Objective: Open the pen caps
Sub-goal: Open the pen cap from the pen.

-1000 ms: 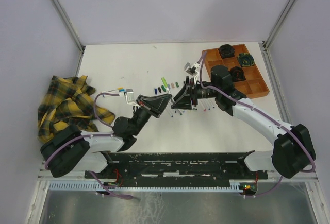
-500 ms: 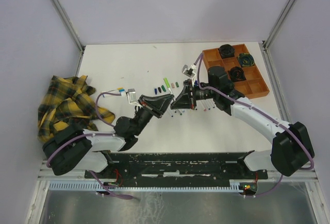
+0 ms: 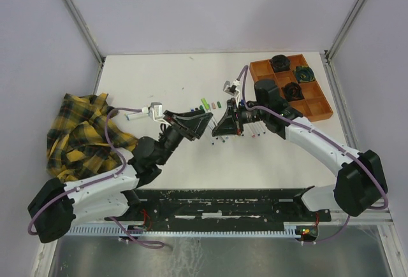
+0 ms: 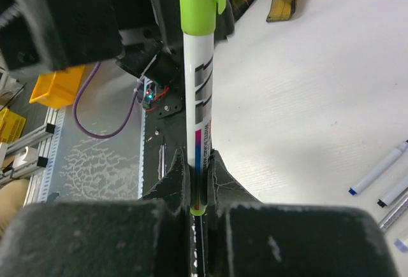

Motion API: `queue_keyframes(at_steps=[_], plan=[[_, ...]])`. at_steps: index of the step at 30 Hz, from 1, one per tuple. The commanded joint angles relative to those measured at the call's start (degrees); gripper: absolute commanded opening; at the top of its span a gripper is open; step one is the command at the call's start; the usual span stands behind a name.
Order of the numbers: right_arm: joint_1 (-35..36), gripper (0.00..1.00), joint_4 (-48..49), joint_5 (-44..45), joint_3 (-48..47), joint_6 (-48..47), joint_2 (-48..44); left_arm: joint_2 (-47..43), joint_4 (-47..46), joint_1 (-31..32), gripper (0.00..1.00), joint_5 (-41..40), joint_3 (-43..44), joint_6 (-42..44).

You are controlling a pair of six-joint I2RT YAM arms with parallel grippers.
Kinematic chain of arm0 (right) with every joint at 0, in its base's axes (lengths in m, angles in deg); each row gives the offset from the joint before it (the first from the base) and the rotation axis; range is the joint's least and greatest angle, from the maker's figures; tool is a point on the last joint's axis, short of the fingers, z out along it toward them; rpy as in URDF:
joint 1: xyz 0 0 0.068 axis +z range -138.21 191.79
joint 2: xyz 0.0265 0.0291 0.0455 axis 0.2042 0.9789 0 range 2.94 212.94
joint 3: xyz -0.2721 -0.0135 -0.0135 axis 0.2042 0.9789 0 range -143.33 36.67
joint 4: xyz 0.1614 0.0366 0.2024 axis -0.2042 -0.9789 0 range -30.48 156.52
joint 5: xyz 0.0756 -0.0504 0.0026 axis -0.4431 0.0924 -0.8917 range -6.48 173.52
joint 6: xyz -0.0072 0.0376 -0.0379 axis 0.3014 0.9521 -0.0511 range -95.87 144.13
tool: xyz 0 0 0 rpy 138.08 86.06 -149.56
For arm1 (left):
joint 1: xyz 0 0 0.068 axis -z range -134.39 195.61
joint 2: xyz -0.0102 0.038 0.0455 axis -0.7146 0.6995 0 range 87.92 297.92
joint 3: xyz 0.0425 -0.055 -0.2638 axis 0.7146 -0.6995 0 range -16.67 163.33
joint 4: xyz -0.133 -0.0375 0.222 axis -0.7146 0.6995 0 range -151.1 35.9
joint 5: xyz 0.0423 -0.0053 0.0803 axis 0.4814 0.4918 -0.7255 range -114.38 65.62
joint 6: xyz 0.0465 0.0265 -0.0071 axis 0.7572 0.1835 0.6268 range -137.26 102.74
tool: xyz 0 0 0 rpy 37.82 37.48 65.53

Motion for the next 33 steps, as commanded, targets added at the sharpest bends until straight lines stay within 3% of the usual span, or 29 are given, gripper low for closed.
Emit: queue_keyframes(at_steps=[1, 6, 13, 18, 23, 30, 33], plan=[[0.1, 0.0, -3.1, 1.0, -3.4, -4.1, -0.2, -4.2, 19.1, -0.2, 0.66, -3.8, 7.6, 3.1], [0.0, 0.0, -4.4, 1.7, -3.9, -5.1, 0.4, -3.4, 35.7, -0.2, 0.65, -8.3, 15.7, -0.3], [0.0, 0.0, -5.9, 2.6, -4.3, -6.3, 0.7, 0.8, 49.5, -0.2, 0.45, -13.6, 25.0, -6.0], [0.1, 0.0, -7.7, 3.2, -5.0, -7.6, 1.4, 3.2, 51.6, -0.2, 0.31, -14.1, 28.4, -5.5], [0.1, 0.0, -9.2, 3.7, -5.3, -9.2, 2.0, 5.2, 53.5, -0.2, 0.04, -12.6, 31.4, -4.0], [0.1, 0.0, -10.2, 2.8, -5.6, -10.8, 4.1, 3.0, 52.3, -1.1, 0.03, -22.0, 33.0, 1.8], [0.1, 0.0, -11.2, 1.4, -6.2, -10.9, 5.8, 2.8, 51.4, -5.5, 0.03, -21.4, 35.8, 3.2]])
